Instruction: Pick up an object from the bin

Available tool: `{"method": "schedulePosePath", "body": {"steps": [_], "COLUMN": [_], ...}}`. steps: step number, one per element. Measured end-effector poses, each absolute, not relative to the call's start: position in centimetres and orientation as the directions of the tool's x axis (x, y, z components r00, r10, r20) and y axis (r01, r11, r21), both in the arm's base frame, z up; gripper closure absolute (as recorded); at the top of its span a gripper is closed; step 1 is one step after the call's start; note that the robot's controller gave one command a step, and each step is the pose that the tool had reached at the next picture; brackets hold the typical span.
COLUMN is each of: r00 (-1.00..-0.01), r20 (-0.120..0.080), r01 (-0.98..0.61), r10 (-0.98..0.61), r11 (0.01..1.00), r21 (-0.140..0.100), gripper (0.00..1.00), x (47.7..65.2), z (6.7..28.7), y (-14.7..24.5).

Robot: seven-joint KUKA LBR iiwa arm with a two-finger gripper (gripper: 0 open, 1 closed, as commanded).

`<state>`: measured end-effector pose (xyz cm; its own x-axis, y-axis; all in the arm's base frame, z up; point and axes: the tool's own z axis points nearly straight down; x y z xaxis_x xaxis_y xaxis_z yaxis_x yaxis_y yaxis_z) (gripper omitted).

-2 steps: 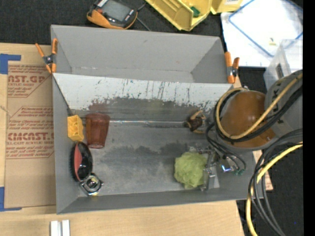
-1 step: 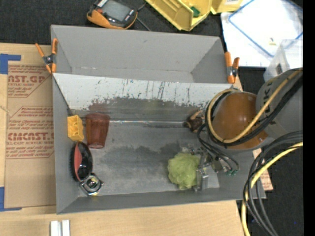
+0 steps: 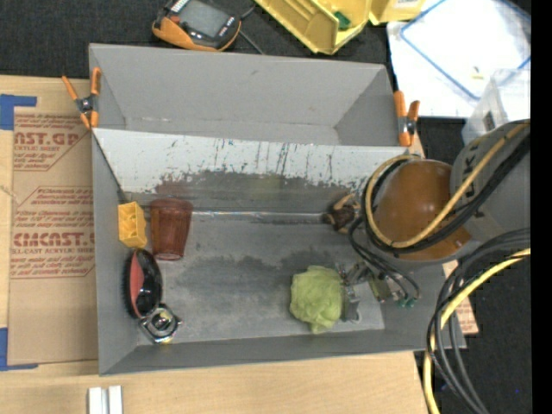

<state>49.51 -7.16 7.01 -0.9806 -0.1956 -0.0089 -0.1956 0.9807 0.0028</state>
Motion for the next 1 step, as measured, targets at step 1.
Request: {"method": "schedulePosePath", "body": {"steps": [1], "r00": [-0.981], "r20": [-0.009], "r01": [-0.195], "r10": [-0.195], "r11": [0.981], "r21": [0.003], "gripper": [1.00], "x": [49.50], "z": [7.01], "y": [-7.17]}}
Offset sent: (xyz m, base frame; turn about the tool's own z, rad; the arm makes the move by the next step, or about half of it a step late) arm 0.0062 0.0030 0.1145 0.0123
